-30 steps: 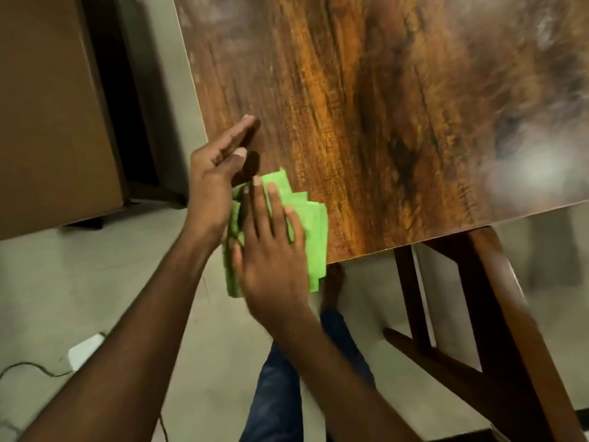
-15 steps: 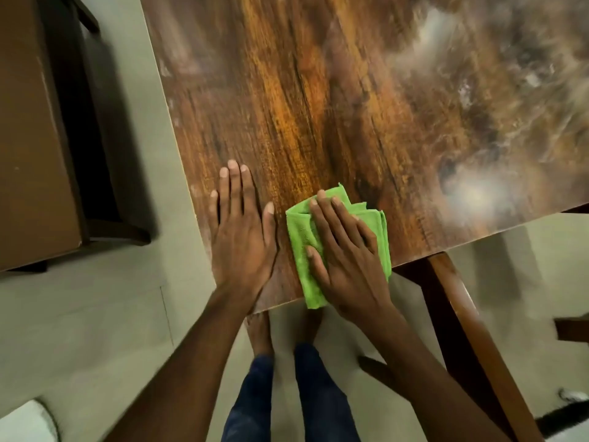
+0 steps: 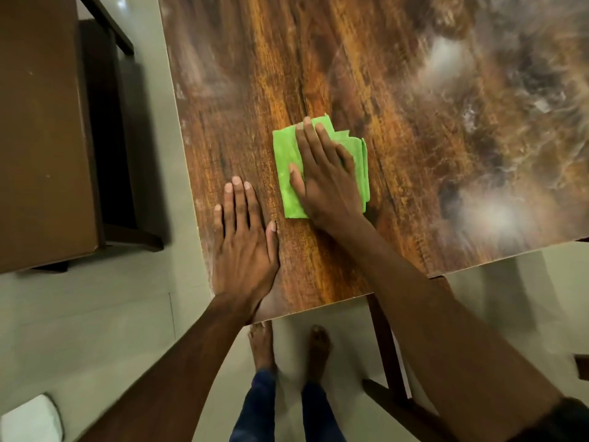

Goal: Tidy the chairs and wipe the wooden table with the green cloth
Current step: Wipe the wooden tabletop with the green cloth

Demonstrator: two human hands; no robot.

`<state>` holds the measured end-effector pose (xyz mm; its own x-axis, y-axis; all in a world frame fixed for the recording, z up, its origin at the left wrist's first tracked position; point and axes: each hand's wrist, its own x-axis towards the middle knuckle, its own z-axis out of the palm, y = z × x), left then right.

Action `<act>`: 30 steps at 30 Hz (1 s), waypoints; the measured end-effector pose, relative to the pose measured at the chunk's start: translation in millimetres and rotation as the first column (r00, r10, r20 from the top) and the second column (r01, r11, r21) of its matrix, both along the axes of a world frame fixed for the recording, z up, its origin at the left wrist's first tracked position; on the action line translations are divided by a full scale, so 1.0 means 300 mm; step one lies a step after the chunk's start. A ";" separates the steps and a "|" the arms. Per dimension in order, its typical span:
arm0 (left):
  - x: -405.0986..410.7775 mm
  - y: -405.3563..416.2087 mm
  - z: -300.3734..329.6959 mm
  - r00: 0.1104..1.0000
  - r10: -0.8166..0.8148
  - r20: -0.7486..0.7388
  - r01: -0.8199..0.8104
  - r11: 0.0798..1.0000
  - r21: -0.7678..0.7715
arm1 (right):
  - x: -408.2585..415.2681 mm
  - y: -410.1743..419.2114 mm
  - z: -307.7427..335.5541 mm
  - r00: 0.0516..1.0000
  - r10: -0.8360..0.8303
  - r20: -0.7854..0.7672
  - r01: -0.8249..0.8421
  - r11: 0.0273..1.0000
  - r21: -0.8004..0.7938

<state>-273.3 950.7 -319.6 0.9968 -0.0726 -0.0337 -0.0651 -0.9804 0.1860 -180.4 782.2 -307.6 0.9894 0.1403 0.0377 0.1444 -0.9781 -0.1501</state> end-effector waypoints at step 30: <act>0.004 -0.011 0.024 0.999 -0.026 0.024 0.025 1.000 0.014 | -0.494 -0.095 0.041 0.974 0.154 -0.168 -0.163 0.986 -0.042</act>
<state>-272.1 947.5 -312.4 0.9952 -0.0977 -0.0107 -0.0945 -0.9809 0.1701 -328.7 753.8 -295.4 0.9466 0.2931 -0.1347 0.2762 -0.9521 -0.1310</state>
